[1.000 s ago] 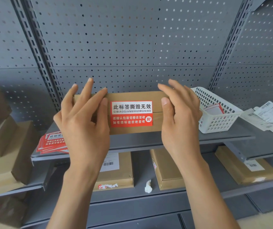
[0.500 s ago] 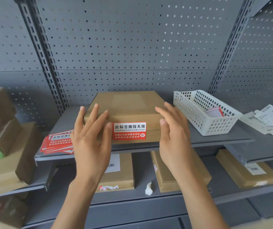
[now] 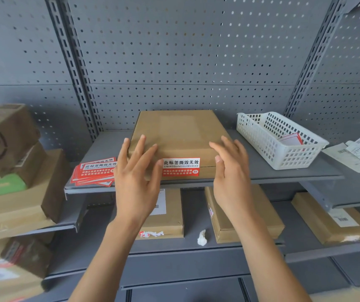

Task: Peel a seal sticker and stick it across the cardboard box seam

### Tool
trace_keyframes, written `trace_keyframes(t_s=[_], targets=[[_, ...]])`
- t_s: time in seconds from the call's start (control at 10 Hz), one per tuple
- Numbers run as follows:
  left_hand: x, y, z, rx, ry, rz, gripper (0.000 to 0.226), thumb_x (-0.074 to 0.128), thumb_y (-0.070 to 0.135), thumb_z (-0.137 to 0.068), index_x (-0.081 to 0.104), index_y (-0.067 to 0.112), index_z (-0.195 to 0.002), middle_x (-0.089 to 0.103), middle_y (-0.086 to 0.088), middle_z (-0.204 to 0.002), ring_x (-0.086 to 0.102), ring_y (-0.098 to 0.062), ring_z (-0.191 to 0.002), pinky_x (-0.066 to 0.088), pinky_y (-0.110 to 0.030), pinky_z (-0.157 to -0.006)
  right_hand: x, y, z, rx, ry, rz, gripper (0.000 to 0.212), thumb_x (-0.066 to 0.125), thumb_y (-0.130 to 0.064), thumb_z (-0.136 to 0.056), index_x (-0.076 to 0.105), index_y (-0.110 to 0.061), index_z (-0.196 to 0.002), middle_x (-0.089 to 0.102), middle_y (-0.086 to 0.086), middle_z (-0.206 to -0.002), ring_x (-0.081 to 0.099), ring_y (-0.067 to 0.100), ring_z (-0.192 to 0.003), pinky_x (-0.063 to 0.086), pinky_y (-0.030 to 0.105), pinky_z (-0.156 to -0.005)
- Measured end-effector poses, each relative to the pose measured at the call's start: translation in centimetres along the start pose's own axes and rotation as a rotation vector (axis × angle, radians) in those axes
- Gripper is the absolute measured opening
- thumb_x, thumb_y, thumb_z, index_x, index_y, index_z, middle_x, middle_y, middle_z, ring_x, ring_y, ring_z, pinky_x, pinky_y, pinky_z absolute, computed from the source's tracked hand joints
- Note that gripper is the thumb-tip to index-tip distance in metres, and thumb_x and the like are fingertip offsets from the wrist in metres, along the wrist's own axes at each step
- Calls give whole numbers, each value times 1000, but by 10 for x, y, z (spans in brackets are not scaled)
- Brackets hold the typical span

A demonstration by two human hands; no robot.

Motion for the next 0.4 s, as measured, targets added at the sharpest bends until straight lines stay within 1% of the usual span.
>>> trace_keyframes(t_s=[0.1, 0.2, 0.3, 0.4], targets=[[1, -2, 1, 21, -10, -1, 37, 52, 32, -104, 64, 19, -136, 46, 0, -159, 22, -28, -157, 26, -48, -119, 1, 3, 1, -19, -6, 43, 40, 40, -2, -105, 58, -14, -138, 43, 4, -158, 18, 24, -154, 13, 15, -116], [-1, -5, 1, 26, -36, -8, 38, 47, 33, -106, 61, 21, -139, 43, 2, -161, 19, -27, -158, 22, -44, -118, -2, 4, 1, -54, -12, 90, 42, 41, -1, -104, 56, -14, -141, 42, 5, -158, 18, 27, -153, 2, 0, -110], [-3, -5, 1, 36, -61, -18, 40, 45, 39, -106, 61, 23, -140, 44, 4, -161, 19, -26, -157, 25, -50, -117, -6, 6, 2, -88, -108, 103, 45, 41, -4, -105, 51, -18, -146, 35, 2, -163, 14, 25, -155, 3, 4, -112], [-10, -3, -5, 11, -71, -36, 42, 43, 45, -105, 61, 26, -139, 45, 5, -160, 22, -24, -157, 26, -52, -114, -20, 8, -1, -89, -195, 105, 47, 43, -14, -106, 43, -26, -152, 24, -3, -168, 6, 19, -158, 10, 30, -123]])
Point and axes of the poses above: each hand's wrist, its own z-axis away from the middle knuckle, its own x-axis out of the palm, y = z × x, the point moved 3 cm from there along -z, towards the middle knuckle
